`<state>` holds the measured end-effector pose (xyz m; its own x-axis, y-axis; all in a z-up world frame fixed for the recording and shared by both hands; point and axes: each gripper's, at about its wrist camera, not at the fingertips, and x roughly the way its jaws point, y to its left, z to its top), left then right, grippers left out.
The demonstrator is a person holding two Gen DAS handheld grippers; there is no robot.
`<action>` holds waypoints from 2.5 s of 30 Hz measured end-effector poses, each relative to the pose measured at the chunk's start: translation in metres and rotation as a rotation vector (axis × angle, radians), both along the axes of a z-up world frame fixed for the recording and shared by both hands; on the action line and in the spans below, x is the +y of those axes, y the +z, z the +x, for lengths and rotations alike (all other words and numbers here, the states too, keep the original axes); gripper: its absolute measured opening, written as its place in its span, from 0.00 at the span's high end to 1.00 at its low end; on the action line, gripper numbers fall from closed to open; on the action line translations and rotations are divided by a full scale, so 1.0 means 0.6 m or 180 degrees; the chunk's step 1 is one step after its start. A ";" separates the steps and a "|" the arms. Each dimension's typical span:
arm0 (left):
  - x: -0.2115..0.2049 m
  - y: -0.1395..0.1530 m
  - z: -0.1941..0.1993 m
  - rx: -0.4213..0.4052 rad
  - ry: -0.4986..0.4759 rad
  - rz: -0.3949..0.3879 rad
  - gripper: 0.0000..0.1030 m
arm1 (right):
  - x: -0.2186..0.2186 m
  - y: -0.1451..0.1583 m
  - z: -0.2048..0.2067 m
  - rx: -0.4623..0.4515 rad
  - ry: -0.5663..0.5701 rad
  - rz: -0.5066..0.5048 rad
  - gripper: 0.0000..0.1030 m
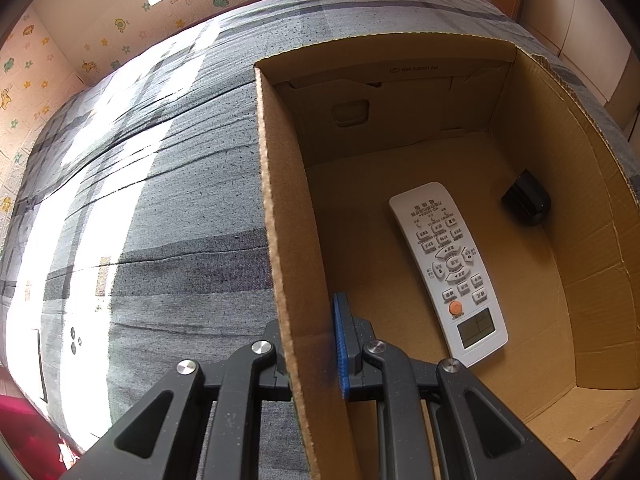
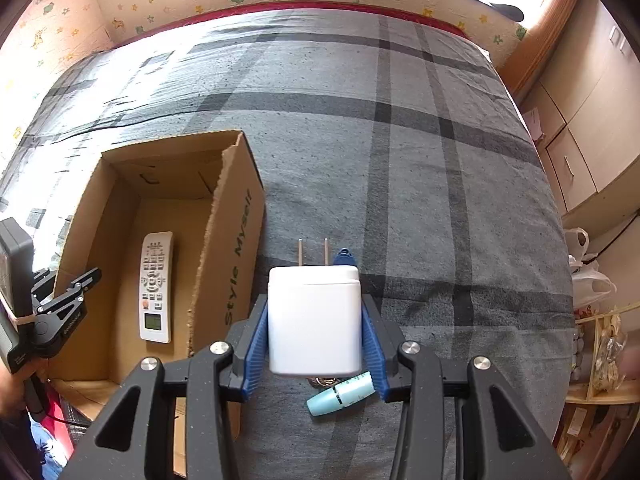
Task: Organize rigid objects
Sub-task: 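Carry the large white charger into the box and open the right tool, then move the right tool back and grasp the light-blue bottle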
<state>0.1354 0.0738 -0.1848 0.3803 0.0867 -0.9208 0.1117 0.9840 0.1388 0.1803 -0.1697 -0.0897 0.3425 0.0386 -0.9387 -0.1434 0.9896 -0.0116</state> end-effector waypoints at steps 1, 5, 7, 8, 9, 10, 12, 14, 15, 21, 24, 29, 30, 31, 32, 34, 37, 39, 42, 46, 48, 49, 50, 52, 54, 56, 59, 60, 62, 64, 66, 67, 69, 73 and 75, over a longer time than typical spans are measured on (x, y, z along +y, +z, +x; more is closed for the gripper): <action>0.000 0.000 0.000 0.0000 0.0000 -0.0001 0.85 | 0.007 0.004 -0.001 -0.0012 0.0028 -0.0001 0.56; 0.000 0.000 0.000 -0.0001 -0.0002 0.0004 0.85 | 0.036 0.016 -0.003 -0.0043 0.0133 0.0027 0.56; -0.001 -0.001 0.000 0.0000 -0.0003 0.0009 0.85 | 0.051 0.021 -0.005 -0.0050 0.0191 0.0043 0.56; -0.001 -0.001 0.000 0.0001 -0.0004 0.0010 0.85 | 0.058 0.022 -0.005 -0.0054 0.0216 0.0053 0.56; -0.001 -0.001 0.001 0.0002 -0.0003 0.0009 0.85 | 0.066 0.024 -0.006 -0.0059 0.0243 0.0062 0.56; -0.001 -0.001 0.001 0.0001 -0.0003 0.0007 0.85 | 0.074 0.025 -0.007 -0.0063 0.0267 0.0070 0.56; -0.001 -0.001 0.000 -0.0001 -0.0003 0.0009 0.85 | 0.089 0.027 -0.007 -0.0060 0.0313 0.0094 0.56; -0.001 -0.001 0.001 -0.0001 -0.0002 0.0006 0.85 | 0.104 0.027 -0.008 -0.0059 0.0360 0.0112 0.56; -0.001 -0.001 0.001 -0.0002 0.0000 0.0003 0.85 | 0.112 0.026 -0.009 -0.0061 0.0383 0.0112 0.56; -0.001 -0.001 0.000 -0.0003 -0.0001 0.0002 0.85 | 0.155 0.016 -0.012 -0.0027 0.0506 0.0147 0.56; -0.001 -0.001 0.001 -0.0003 -0.0001 0.0000 0.85 | 0.175 0.007 -0.014 0.0007 0.0564 0.0166 0.56; -0.003 -0.001 -0.001 -0.0007 0.0000 -0.0003 0.85 | 0.203 -0.016 -0.016 0.0079 0.0623 0.0161 0.56; -0.002 -0.001 -0.001 -0.0007 0.0002 -0.0008 0.85 | 0.209 -0.021 -0.017 0.0096 0.0633 0.0154 0.56; -0.002 0.000 -0.001 -0.0007 0.0003 -0.0012 0.85 | 0.214 -0.027 -0.017 0.0110 0.0637 0.0141 0.56; -0.001 0.000 -0.001 -0.0008 0.0002 -0.0013 0.85 | 0.219 -0.033 -0.016 0.0127 0.0638 0.0133 0.56; -0.001 0.001 -0.002 -0.0010 0.0001 -0.0013 0.85 | 0.227 -0.047 -0.016 0.0169 0.0638 0.0117 0.56; -0.001 0.001 -0.002 -0.0010 0.0001 -0.0013 0.85 | 0.237 -0.068 -0.014 0.0234 0.0626 0.0084 0.56; -0.001 0.001 -0.002 -0.0010 0.0001 -0.0014 0.85 | 0.242 -0.082 -0.013 0.0285 0.0615 0.0072 0.56; -0.001 0.001 -0.002 -0.0011 0.0002 -0.0018 0.85 | 0.249 -0.103 -0.012 0.0357 0.0596 0.0031 0.56; 0.000 0.001 -0.003 -0.0014 0.0003 -0.0020 0.85 | 0.253 -0.133 -0.014 0.0468 0.0568 -0.0008 0.56; 0.000 0.001 -0.003 -0.0012 0.0000 -0.0015 0.85 | 0.254 -0.148 -0.015 0.0525 0.0553 -0.0028 0.56; 0.000 0.001 -0.003 -0.0012 0.0000 -0.0015 0.85 | 0.255 -0.155 -0.015 0.0555 0.0548 -0.0031 0.56; 0.000 0.001 -0.003 -0.0013 0.0000 -0.0017 0.85 | 0.255 -0.161 -0.015 0.0582 0.0543 -0.0039 0.56; 0.000 0.001 -0.003 -0.0014 0.0001 -0.0017 0.85 | 0.255 -0.173 -0.016 0.0633 0.0539 -0.0062 0.55; 0.001 0.001 -0.002 -0.0017 0.0007 -0.0022 0.85 | 0.254 -0.182 -0.016 0.0693 0.0534 -0.0060 0.55; 0.000 0.001 -0.003 -0.0021 0.0002 -0.0004 0.85 | 0.254 -0.185 -0.017 0.0710 0.0537 -0.0093 0.55; 0.000 0.000 -0.003 -0.0019 0.0003 -0.0010 0.85 | 0.253 -0.187 -0.019 0.0735 0.0537 -0.0102 0.55; 0.000 0.000 -0.003 -0.0019 0.0003 -0.0012 0.85 | 0.253 -0.187 -0.019 0.0735 0.0536 -0.0102 0.55; 0.000 0.000 -0.003 -0.0023 -0.0001 -0.0005 0.85 | 0.254 -0.190 -0.021 0.0749 0.0540 -0.0088 0.55; 0.000 0.000 -0.004 -0.0025 0.0002 -0.0008 0.85 | 0.259 -0.197 -0.018 0.0768 0.0542 -0.0086 0.55; 0.001 -0.001 -0.004 -0.0025 0.0006 -0.0013 0.85 | 0.259 -0.201 -0.018 0.0751 0.0549 -0.0063 0.55; 0.001 -0.001 -0.004 -0.0026 0.0002 -0.0006 0.85 | 0.257 -0.198 -0.018 0.0730 0.0544 -0.0048 0.55; 0.000 -0.001 -0.004 -0.0023 -0.0002 0.0003 0.85 | 0.257 -0.192 -0.018 0.0693 0.0545 -0.0027 0.53; -0.001 -0.001 -0.004 -0.0023 -0.0001 0.0002 0.85 | 0.254 -0.180 -0.021 0.0655 0.0537 0.0001 0.51; -0.001 -0.001 -0.004 -0.0024 0.0000 0.0002 0.85 | 0.254 -0.173 -0.024 0.0621 0.0548 0.0009 0.51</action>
<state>0.1332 0.0733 -0.1852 0.3872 0.0873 -0.9178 0.1106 0.9839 0.1402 0.1661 -0.0171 -0.1938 0.1433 0.0833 -0.9862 -0.3090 0.9504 0.0354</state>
